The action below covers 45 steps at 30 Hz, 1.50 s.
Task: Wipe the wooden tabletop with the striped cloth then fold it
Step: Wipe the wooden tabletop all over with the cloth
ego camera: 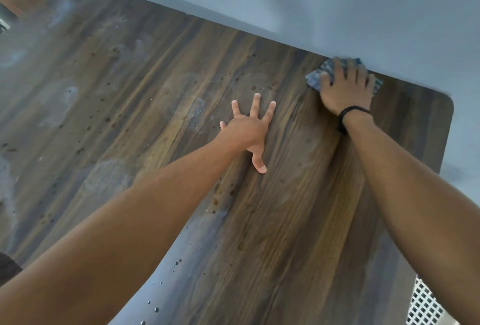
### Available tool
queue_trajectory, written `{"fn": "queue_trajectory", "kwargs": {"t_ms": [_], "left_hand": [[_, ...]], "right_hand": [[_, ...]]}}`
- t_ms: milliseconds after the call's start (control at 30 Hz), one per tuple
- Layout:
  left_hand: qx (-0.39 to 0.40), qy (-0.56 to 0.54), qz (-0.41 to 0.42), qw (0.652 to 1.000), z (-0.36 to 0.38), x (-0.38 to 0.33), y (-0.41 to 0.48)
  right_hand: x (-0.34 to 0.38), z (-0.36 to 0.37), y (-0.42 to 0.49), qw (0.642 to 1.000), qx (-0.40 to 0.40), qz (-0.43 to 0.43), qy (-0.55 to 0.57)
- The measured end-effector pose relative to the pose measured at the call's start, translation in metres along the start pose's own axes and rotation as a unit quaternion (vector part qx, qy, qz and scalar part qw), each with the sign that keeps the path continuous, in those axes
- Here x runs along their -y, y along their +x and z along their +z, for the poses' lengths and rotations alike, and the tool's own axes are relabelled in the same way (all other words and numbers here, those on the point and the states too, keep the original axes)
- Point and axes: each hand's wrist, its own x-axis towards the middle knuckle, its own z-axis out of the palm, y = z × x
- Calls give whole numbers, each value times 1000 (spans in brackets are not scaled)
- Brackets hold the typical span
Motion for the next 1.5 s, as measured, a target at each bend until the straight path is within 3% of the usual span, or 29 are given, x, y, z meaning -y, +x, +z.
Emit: {"fn": "queue_trajectory", "kwargs": {"t_ms": [100,233,333,433,467,567,600,700,833,933,967,1067,1200,1300,1333,1433,1467,1500], "left_hand": [[-1,-4,-3,1000,-1,-1,1],[-1,-7,-1,1000,0,0,0],[-16,-11,2,1000,1,2,0],[-24,-18,8,1000,4,4,0],[-26,-15,8,1000,4,4,0],[-32,-12,9,999,3,4,-1],[-34,-15,10,999,3,5,-2],[-32,-14,11,999,2,5,-2],[-38,-9,19,999,2,6,-5],[-32,-14,29,999,2,8,-5],[-32,-13,36,999,3,9,-6],[-48,-34,65,996,9,29,-18],[-30,-12,38,999,35,68,-37],[-23,-7,39,999,49,78,-43],[-25,-7,42,999,49,78,-42],[-23,-1,37,999,48,75,-40],[-26,-1,33,999,49,75,-40],[-31,-2,32,999,49,75,-40]], "right_hand": [[-1,7,-9,995,6,-99,-32],[-6,8,-30,999,-32,-18,-5],[-8,23,-76,991,-42,-123,-37],[-17,21,-94,996,-92,17,-5],[-11,26,-104,995,-100,23,-12],[-3,38,-135,986,-76,-135,-61],[-8,35,-133,987,-78,-126,-53],[-6,31,-122,995,-97,35,-1],[8,49,-152,985,-97,-126,-59],[-2,39,-138,994,-101,30,-8],[4,42,-143,995,-97,28,-18],[8,49,-176,985,-90,-132,-58],[-1,45,-178,993,-114,9,-27],[19,60,-209,979,-97,-165,-76],[12,60,-205,978,-103,-167,-74],[14,53,-192,989,-148,19,-16],[27,59,-201,990,-140,16,-22],[42,67,-215,991,-115,-55,-51]]}}
